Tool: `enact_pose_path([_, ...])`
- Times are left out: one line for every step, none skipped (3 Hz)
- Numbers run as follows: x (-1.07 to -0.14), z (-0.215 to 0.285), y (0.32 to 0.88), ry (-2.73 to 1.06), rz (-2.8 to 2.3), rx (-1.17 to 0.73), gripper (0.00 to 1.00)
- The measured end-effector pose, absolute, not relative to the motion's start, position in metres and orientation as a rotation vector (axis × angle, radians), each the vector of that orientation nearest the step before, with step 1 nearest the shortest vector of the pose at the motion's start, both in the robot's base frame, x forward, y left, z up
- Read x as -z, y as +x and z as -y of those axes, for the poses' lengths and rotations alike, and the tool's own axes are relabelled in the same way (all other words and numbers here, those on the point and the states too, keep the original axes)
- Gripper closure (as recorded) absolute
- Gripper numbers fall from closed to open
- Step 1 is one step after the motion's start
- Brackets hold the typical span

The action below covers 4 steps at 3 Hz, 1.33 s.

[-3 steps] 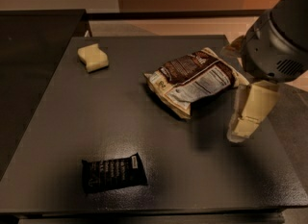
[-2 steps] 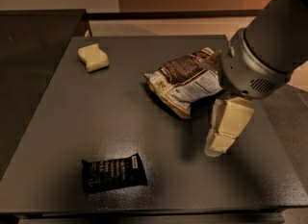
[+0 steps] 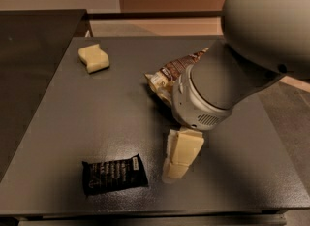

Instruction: Move rxbar chocolate near sponge

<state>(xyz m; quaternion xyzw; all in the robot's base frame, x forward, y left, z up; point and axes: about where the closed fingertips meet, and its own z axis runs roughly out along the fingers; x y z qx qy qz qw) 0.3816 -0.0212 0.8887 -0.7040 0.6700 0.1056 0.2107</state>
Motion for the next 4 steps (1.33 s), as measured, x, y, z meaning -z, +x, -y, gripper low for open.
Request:
enact_pose_path([-0.862,-0.008,0.369,-1.994,-1.833,-0.318,0.0])
enact_pose_path([-0.835,-0.029,0.362,-2.009,-1.844,-0.304,0.0])
enact_pose_path([-0.816,-0.043,0.357,-2.036,-1.837,-0.317,0.0])
enact_pose_path([-0.807,-0.054,0.354,-2.06,-1.831,-0.351,0.0])
